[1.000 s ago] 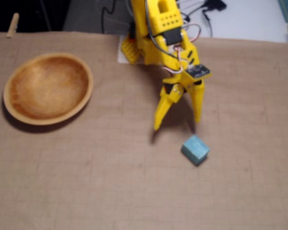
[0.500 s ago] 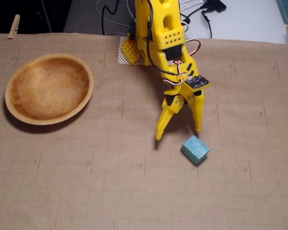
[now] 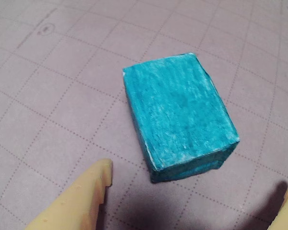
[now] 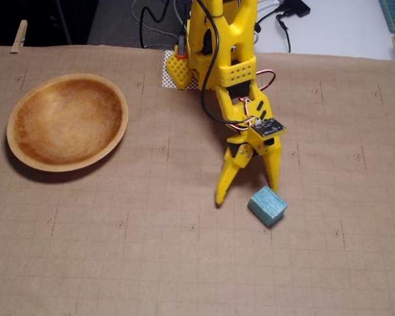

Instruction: Grasp a blue block and put it in the bowl.

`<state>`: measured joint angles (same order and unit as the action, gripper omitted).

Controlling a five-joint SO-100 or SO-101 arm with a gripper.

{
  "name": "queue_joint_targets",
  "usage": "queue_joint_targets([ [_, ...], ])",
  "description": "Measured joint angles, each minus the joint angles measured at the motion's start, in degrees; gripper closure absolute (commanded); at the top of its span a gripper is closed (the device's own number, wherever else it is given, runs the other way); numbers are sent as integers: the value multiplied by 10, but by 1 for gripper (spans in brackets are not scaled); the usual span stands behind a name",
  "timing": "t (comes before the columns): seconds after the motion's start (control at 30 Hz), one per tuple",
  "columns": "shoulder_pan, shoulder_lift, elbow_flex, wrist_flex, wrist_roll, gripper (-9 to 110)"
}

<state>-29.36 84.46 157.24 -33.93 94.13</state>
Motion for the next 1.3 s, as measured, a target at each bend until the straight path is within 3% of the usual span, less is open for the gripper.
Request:
queue_joint_targets([
  [0.83, -7, -74, -85, -10, 3, 56],
  [1.3, -4, -75, -85, -11, -1, 86],
])
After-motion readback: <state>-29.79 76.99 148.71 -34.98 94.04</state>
